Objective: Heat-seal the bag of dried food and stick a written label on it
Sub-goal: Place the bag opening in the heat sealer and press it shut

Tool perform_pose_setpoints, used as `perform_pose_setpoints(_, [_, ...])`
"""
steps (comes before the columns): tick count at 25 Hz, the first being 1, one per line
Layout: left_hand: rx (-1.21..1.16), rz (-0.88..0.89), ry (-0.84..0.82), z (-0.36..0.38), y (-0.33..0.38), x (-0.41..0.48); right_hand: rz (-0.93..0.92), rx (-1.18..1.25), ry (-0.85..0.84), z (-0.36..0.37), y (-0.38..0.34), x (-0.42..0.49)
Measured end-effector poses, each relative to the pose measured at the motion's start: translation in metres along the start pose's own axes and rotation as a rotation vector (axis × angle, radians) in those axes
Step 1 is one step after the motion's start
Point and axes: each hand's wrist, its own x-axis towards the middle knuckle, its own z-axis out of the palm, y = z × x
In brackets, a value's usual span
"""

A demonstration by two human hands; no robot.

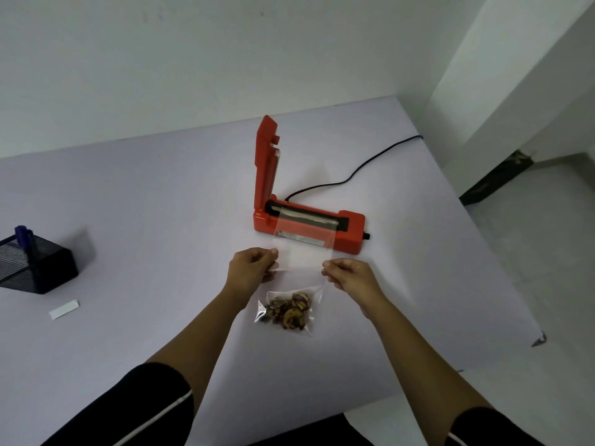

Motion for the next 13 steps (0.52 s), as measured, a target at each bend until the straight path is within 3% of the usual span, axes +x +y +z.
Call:
perform_pose_setpoints(7, [-0.006,-0.005,0.005,0.000,-0.002,0.003,-0.014,-0.052,-0.011,-0.001,0.005,0.004])
perform_pose_setpoints(10, [0.006,-0.008,0.001,0.000,-0.003,0.002,-0.119,-0.268,0.144,-0.008,-0.006,0.001])
perform_pose_setpoints(13, [0.011,-0.014,-0.005,-0.001,-0.002,0.004,-0.396,-0.353,0.345,-0.019,-0.051,-0.002])
